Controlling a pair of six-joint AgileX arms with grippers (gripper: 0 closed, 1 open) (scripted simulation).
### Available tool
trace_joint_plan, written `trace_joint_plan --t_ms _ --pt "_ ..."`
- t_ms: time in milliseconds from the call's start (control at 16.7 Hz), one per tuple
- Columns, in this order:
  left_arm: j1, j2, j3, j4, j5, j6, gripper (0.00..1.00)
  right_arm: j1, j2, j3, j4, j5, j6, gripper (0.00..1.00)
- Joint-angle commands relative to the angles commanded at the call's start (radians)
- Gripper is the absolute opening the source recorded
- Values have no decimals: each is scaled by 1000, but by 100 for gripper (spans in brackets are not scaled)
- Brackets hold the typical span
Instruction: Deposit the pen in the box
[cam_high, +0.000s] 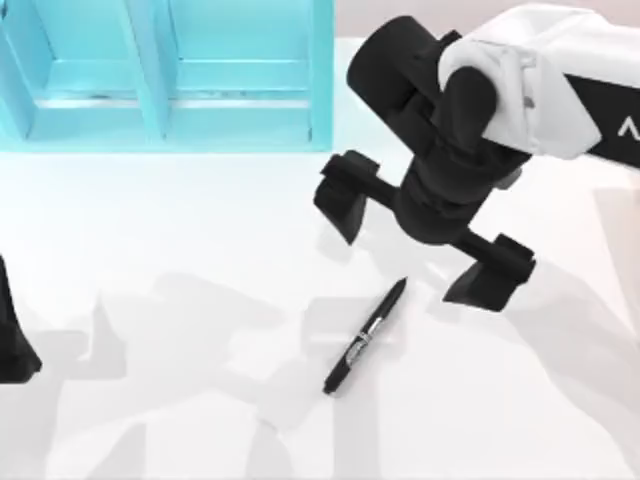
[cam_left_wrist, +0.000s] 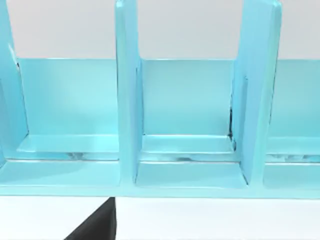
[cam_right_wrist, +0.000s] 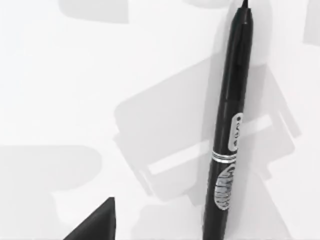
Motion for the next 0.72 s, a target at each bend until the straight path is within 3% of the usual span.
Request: trace_joint_plan --t_ms 240,720 --pt "0 0 0 0 0 0 100 17 148 112 -80 -4 74 100" --pt "0 0 0 0 0 0 100 15 167 108 -67 -4 78 100"
